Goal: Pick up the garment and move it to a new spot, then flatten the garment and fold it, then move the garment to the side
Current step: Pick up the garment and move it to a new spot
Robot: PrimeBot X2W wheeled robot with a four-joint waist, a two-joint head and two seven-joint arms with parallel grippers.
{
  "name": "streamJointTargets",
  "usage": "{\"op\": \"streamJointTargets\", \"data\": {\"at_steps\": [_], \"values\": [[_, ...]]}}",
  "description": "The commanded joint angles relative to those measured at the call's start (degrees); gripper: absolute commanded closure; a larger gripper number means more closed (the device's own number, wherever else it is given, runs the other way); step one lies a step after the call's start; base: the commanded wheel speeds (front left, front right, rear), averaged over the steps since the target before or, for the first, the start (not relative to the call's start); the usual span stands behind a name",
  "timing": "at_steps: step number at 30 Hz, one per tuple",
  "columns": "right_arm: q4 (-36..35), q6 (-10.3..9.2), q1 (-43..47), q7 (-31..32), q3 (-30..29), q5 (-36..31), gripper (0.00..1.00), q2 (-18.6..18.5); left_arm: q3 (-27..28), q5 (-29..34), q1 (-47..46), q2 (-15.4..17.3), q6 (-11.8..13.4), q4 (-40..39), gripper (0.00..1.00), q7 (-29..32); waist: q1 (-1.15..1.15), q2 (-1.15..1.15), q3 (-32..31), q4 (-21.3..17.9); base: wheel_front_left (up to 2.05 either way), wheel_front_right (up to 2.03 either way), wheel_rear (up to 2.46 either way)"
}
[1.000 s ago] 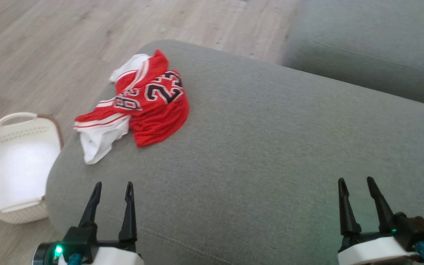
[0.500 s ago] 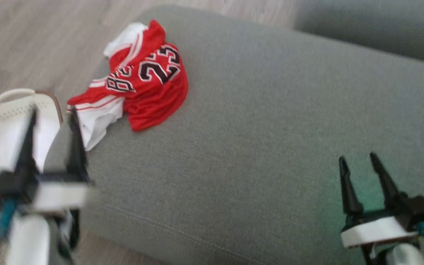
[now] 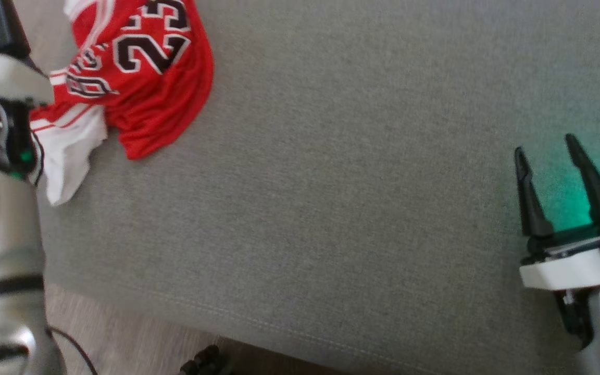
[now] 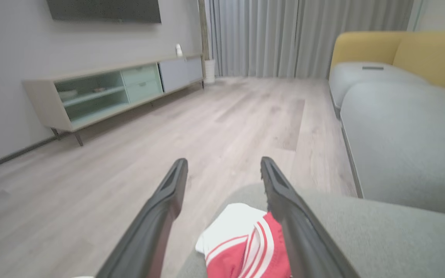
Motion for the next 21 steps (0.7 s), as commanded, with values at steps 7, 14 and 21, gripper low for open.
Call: {"op": "streamJointTargets", "data": {"at_steps": [7,14,21], "values": [[-3.96,0.37,-2.61,-0.61,1.51,-0.87,0.0,-3.78,0.63,-3.47,-14.43,5.68,-2.81,19.52,0.0,10.15,-0.02,0.0,8.19,-3.64,0.0,0.0,0.0],[-5.96,0.37,-4.06,-0.61,3.12,-1.26,0.0,-5.49,-0.88,-4.73,-20.43,7.42,-3.74,30.4,0.0,12.13,-0.02,0.0,11.53,-5.75,0.0,0.0,0.0],[-6.85,0.37,-4.56,-0.61,3.48,-0.86,0.0,-7.24,-1.87,-6.12,-21.27,9.28,-4.09,37.84,0.25,12.38,-0.02,0.0,11.7,-8.06,0.0,0.0,0.0]]}}
